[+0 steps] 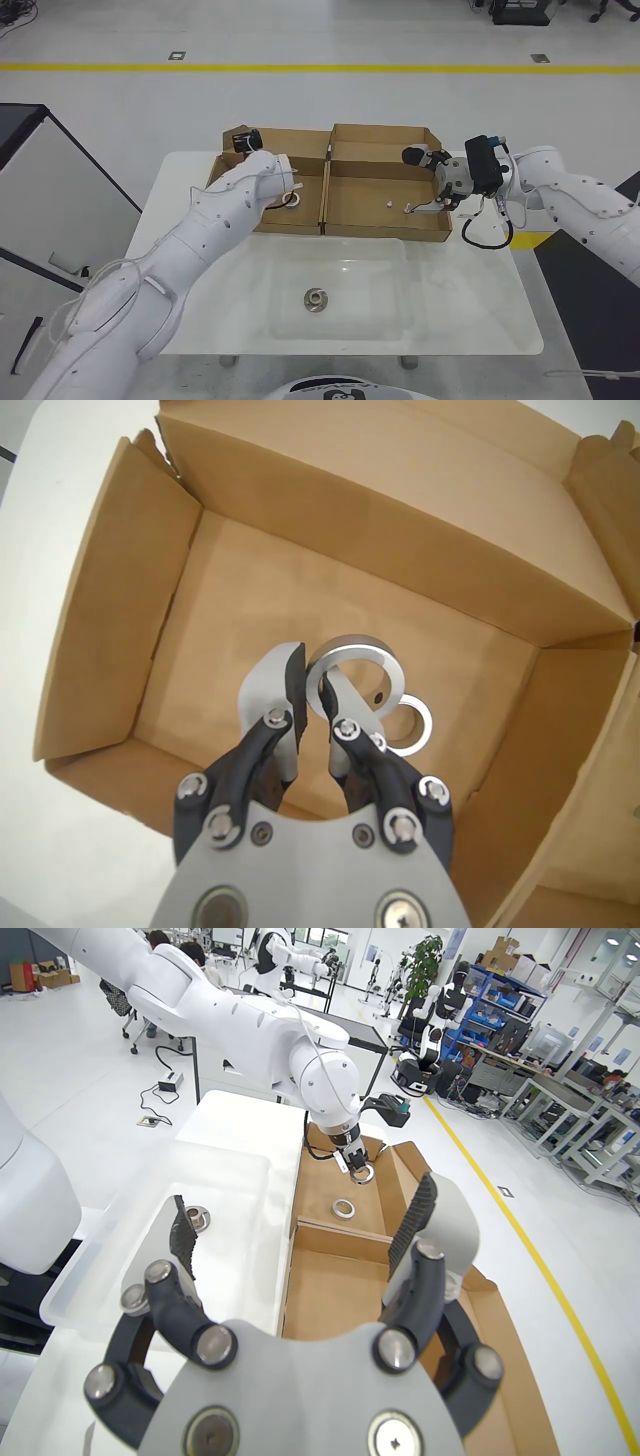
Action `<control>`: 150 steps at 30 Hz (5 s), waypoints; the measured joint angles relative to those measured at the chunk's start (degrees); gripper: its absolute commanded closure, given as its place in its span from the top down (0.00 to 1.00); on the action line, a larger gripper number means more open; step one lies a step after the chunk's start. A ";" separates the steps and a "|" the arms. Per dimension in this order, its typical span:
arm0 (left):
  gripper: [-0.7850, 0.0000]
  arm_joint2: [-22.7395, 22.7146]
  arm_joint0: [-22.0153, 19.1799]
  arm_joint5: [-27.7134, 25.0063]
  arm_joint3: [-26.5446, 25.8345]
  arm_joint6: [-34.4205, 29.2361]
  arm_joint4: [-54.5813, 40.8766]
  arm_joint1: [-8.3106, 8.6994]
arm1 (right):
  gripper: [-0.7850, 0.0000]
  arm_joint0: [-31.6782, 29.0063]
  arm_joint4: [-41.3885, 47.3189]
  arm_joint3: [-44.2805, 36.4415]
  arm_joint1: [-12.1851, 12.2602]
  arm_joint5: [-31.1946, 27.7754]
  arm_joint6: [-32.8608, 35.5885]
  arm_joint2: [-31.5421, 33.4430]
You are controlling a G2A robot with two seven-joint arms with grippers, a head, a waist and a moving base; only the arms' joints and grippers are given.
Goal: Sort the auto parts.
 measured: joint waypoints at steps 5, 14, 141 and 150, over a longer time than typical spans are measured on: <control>0.00 1.90 -1.02 -0.31 3.73 -0.32 -0.16 -1.28 | 1.00 0.00 0.00 0.00 0.00 0.00 0.00 0.00; 0.00 3.30 -1.75 -0.83 8.16 -0.83 -1.29 -2.75 | 1.00 0.00 0.00 0.00 0.00 0.00 0.00 0.00; 1.00 2.54 4.59 -52.30 -51.63 -34.72 -5.12 16.67 | 1.00 0.00 0.00 0.00 0.00 0.00 0.00 0.00; 1.00 3.52 4.93 -53.67 -54.07 -33.06 -3.41 17.10 | 1.00 0.00 0.00 0.00 0.00 0.00 0.00 0.00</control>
